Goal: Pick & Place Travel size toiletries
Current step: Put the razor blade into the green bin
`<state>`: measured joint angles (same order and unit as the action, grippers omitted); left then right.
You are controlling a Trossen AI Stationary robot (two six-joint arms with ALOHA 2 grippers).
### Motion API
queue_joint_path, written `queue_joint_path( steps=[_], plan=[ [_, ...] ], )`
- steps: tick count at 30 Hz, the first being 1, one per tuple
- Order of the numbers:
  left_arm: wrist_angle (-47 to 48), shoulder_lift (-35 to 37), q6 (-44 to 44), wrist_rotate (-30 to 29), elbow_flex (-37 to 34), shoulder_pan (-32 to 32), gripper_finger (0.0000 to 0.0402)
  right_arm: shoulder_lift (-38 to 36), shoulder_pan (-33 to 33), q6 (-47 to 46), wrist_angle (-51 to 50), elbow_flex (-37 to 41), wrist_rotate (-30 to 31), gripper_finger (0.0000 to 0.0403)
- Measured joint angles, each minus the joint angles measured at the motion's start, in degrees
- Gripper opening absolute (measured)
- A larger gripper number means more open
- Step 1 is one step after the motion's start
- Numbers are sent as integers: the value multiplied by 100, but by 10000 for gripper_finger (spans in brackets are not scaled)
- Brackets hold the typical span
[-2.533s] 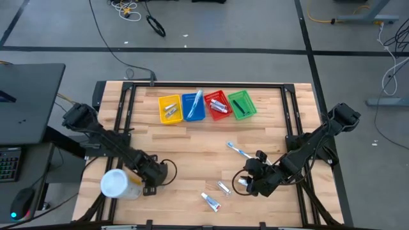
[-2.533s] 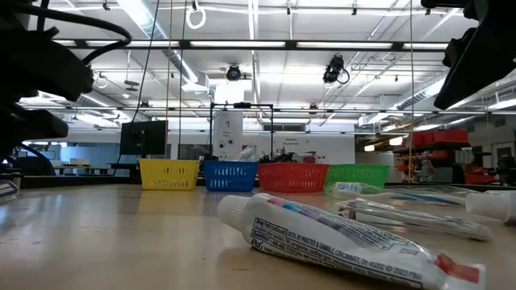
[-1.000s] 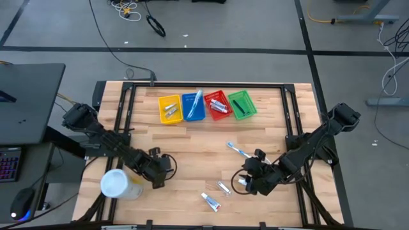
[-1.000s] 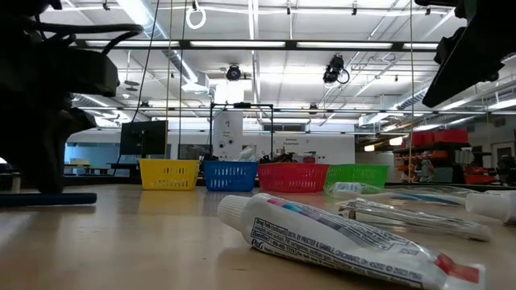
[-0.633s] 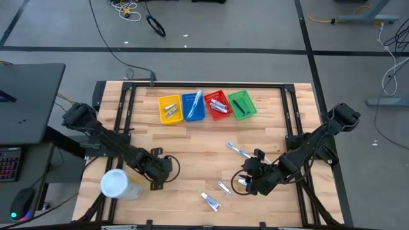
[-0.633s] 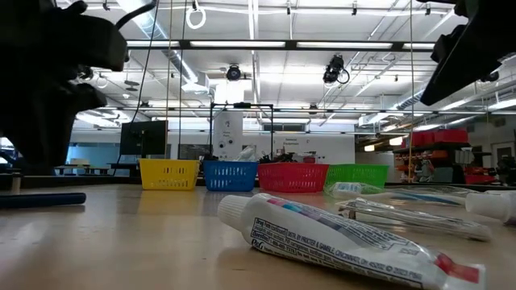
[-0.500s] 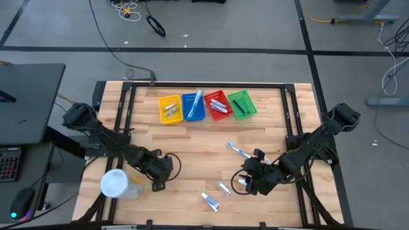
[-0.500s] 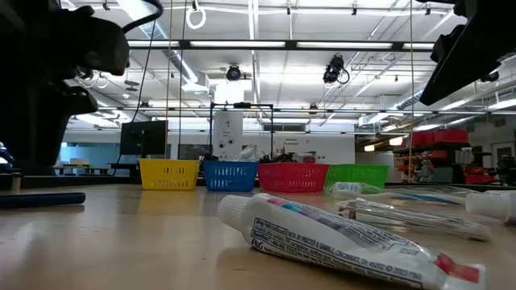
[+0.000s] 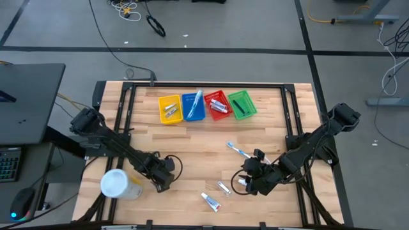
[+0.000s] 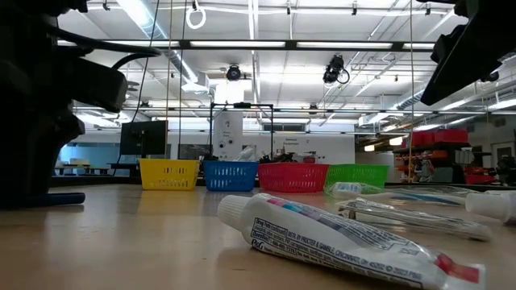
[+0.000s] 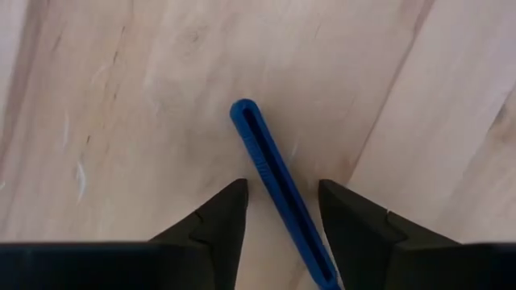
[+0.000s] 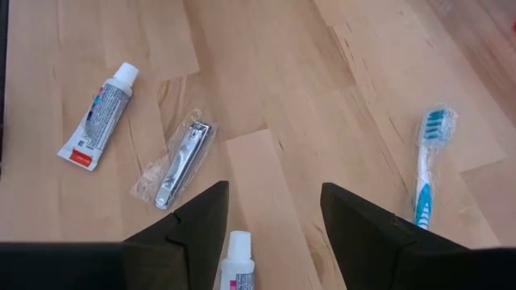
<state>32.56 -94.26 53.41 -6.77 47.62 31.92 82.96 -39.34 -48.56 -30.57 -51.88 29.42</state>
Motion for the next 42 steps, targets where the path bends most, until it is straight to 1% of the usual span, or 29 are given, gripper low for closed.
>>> queue_joint_path(
  steps=[4, 10, 12, 17, 22, 26, 29, 31, 35, 38, 40, 42],
  plan=[
    [22, -8, -44, -26, -4, -2, 134, 0, -2, 0, 26, 0, 39, 207],
    [7, -13, -5, -152, -15, -2, 52, 0, 0, 78, 154, 0, 210, 207],
    [-17, -13, 23, -222, -15, -1, 31, 0, -2, 106, 198, 0, 227, 207],
    [-184, -22, 65, -548, -16, 2, 29, 0, -2, 150, 229, 0, 261, 207],
    [-557, 24, -65, -1103, 52, -36, 36, 0, 15, 205, 235, -1, 614, 207],
    [-599, 239, -371, -1471, 302, -191, 32, 0, 122, 439, 262, -1, 948, 207],
    [-798, 364, -831, -1709, 521, -390, 33, 0, 333, 569, 287, -2, 995, 207],
    [-1281, 462, -1317, -1858, 651, -550, 39, 0, 530, 617, 420, -2, 920, 207],
    [-2763, 575, -2498, -1855, 781, -914, 40, 0, 921, 903, 783, 0, 640, 207],
    [-4031, 575, -3521, -1559, 793, -1131, 37, 0, 1158, 1399, 1290, -2, 208, 207],
    [-4690, 565, -3880, -1203, 795, -1266, 37, 0, 1286, 1805, 1711, -2, -8, 207],
    [-5060, 541, -4127, -921, 799, -1357, 40, 0, 1377, 2189, 2178, -2, -114, 207]
  ],
)
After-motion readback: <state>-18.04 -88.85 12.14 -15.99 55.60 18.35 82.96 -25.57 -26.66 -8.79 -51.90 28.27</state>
